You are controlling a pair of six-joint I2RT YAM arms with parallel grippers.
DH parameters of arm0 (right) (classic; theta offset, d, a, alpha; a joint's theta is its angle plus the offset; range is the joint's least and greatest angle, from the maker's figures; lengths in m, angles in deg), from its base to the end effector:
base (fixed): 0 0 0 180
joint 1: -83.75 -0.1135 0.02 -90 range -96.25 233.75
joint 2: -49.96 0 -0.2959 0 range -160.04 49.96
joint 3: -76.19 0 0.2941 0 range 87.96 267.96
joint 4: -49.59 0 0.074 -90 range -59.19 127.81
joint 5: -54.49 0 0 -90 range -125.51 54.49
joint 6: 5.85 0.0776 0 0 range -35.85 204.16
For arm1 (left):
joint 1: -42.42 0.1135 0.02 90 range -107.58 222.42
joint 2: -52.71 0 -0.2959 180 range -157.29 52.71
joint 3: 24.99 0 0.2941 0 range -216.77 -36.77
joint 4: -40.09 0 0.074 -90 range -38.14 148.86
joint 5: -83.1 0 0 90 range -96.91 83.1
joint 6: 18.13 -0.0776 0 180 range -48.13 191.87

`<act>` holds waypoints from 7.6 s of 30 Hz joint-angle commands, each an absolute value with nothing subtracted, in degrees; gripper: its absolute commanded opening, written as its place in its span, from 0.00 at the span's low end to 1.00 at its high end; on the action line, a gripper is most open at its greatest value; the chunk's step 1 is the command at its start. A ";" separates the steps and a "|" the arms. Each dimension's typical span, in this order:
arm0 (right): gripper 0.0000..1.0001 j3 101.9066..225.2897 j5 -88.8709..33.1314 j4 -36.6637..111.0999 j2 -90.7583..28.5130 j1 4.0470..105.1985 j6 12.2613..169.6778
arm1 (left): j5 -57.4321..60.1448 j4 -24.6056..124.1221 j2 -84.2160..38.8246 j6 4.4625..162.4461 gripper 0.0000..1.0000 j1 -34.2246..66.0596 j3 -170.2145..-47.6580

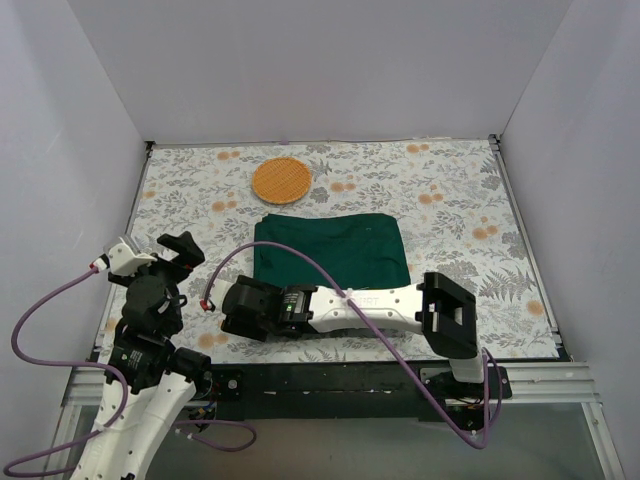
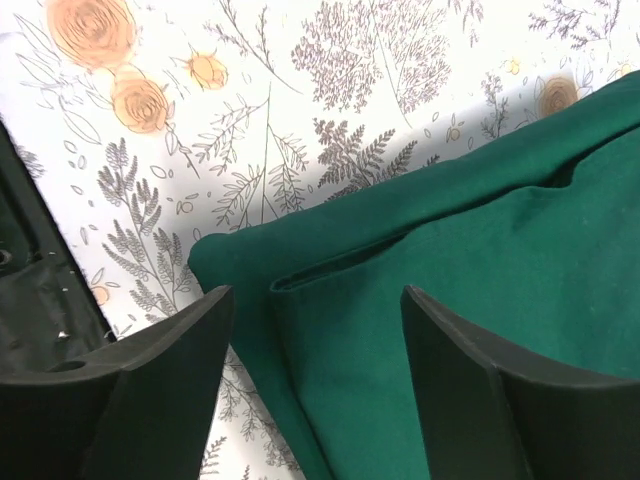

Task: Open and lay out the surgical kit
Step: Open the surgical kit at the center of the board.

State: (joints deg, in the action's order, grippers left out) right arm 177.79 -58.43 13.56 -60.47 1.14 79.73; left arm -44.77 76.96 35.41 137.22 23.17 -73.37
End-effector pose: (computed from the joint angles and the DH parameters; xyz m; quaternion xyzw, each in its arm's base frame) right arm 0.0965 0.5088 0.2430 -0.5678 0.7088 0.0948 0.4076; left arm 0.1327 0.0041 0.3397 -0.4750 0.5606 -0.2488 0.6311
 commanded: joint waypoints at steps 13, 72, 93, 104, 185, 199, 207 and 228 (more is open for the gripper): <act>0.39 182.36 -63.72 11.54 -64.30 -0.71 76.24 | -45.67 76.03 32.50 136.30 0.98 23.08 -72.98; 0.01 131.21 -97.92 45.49 -35.91 93.33 67.00 | -40.74 75.68 39.70 135.68 0.98 20.36 -72.01; 0.85 142.37 -62.73 16.44 -6.86 90.78 103.58 | -19.49 75.06 16.16 134.27 0.98 20.27 -80.34; 0.98 140.26 -42.72 19.71 13.21 88.77 102.79 | -14.62 76.12 -6.16 141.04 0.98 11.59 -92.75; 0.96 136.13 -51.68 19.62 25.00 81.64 98.74 | -46.19 98.26 -66.30 133.13 0.09 -41.70 -143.11; 0.96 135.60 -50.98 19.88 25.26 81.55 98.66 | -36.27 97.66 -61.82 135.33 0.06 -36.60 -139.43; 0.96 135.69 -50.89 19.80 25.44 81.55 98.57 | -29.24 95.81 -58.65 136.38 0.07 -33.79 -136.26; 0.95 135.51 -50.89 20.24 25.70 79.36 97.78 | -44.58 101.08 -52.95 134.10 0.00 -24.48 -128.80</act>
